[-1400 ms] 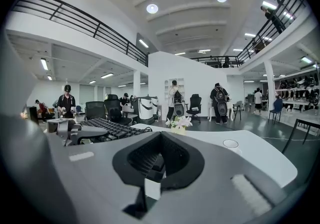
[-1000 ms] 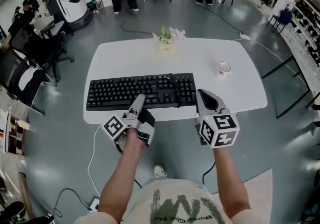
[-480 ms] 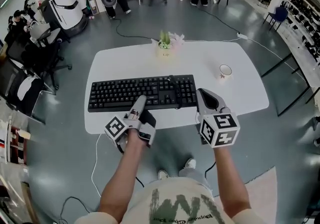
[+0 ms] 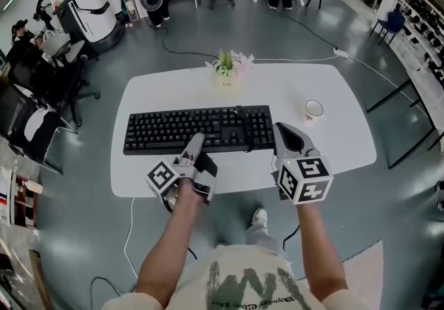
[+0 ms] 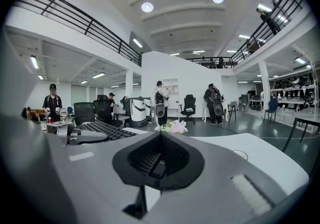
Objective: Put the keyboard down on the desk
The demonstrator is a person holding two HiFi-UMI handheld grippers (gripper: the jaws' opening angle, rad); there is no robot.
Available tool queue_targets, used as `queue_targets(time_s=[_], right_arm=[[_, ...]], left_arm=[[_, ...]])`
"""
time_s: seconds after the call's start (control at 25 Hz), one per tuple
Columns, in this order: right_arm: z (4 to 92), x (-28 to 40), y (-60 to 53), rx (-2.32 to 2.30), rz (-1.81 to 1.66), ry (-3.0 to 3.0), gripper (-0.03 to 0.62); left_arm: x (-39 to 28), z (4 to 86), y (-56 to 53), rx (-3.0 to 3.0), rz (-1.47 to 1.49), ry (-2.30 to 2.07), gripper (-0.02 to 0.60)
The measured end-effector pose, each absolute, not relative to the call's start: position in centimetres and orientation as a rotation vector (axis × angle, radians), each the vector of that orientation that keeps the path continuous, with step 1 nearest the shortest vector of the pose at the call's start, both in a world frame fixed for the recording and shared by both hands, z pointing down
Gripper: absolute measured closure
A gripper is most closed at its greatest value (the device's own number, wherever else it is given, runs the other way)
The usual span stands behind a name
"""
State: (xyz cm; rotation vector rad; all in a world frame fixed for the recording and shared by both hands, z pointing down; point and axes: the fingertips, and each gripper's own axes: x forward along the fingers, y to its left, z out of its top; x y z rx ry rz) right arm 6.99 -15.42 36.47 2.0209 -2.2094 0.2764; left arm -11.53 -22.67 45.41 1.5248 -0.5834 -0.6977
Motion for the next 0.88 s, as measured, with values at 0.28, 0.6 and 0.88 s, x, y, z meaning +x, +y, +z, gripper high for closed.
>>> queue_targets(time_s=[0.28, 0.6, 0.88], right_arm=[[37.1, 11.7, -20.9, 1.958, 0.29, -2.241, 0.595], [37.2, 15.4, -25.3, 1.882, 0.303, -2.295, 0.595], [37.9, 17.0, -27.0, 1.82, 0.327, -2.354, 0.595]], left_arm=[[-6.9, 46.5, -26.4, 1.487, -0.713, -0.615, 0.494], [-3.2, 46.4, -29.1, 1.503, -0.716, -0.676, 0.494], [-1.1, 46.7, -29.8, 1.498, -0.738, -0.704, 0.494]])
